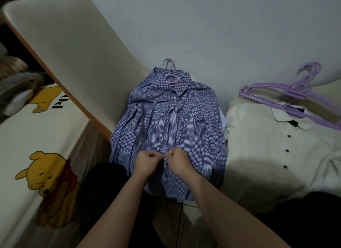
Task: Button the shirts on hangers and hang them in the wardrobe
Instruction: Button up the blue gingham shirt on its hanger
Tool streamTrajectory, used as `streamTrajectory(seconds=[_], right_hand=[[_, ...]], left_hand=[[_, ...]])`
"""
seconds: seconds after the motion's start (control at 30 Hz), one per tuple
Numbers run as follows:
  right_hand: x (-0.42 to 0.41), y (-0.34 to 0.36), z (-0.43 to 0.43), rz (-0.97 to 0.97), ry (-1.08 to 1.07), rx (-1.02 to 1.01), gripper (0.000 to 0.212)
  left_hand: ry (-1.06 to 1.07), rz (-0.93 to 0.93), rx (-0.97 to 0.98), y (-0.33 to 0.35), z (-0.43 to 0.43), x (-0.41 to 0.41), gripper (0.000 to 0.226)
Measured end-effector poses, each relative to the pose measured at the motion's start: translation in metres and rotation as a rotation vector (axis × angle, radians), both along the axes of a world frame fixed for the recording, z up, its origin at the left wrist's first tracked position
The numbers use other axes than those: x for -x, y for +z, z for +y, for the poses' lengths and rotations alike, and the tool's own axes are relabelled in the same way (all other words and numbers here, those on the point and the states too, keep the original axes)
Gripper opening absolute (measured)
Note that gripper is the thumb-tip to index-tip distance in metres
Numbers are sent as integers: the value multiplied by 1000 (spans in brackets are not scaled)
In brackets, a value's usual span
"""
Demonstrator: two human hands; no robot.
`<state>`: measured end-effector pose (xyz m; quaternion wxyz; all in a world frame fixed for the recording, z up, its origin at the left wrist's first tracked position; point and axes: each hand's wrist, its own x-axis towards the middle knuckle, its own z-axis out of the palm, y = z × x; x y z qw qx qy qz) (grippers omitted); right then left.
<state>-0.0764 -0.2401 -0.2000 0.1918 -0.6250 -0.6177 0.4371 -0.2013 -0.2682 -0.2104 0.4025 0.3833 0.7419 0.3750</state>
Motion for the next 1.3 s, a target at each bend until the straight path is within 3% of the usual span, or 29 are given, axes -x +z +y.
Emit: streamTrajectory(seconds=[0.23,0.37,0.5,0.6,0.8,1.03,1.3], right_hand=[[-3,-5,-4,-5,59,-45,25],[-9,-4,-10,73,49,-63,10],[-18,-8,-23,71,81,-163,9],[-26,-16,-35,-35,205,-268,9],[-32,-33,-44,-294,415,-399,9],[-18,-33,-53,-471,385,-444,16],[-6,-32,-56,-475,252,-427,15]], left_hand=[[15,-25,61,2,5,2,19],[-72,246,-19,0,-9,-6,7],[-220,508,-120,-14,-39,-14,28],[-287,720,-59,-20,-52,-18,31],[-308,840,-9,-24,-54,-18,20],[-278,854,81,-28,-62,-17,16],[-136,595,63,-31,-68,-9,6]])
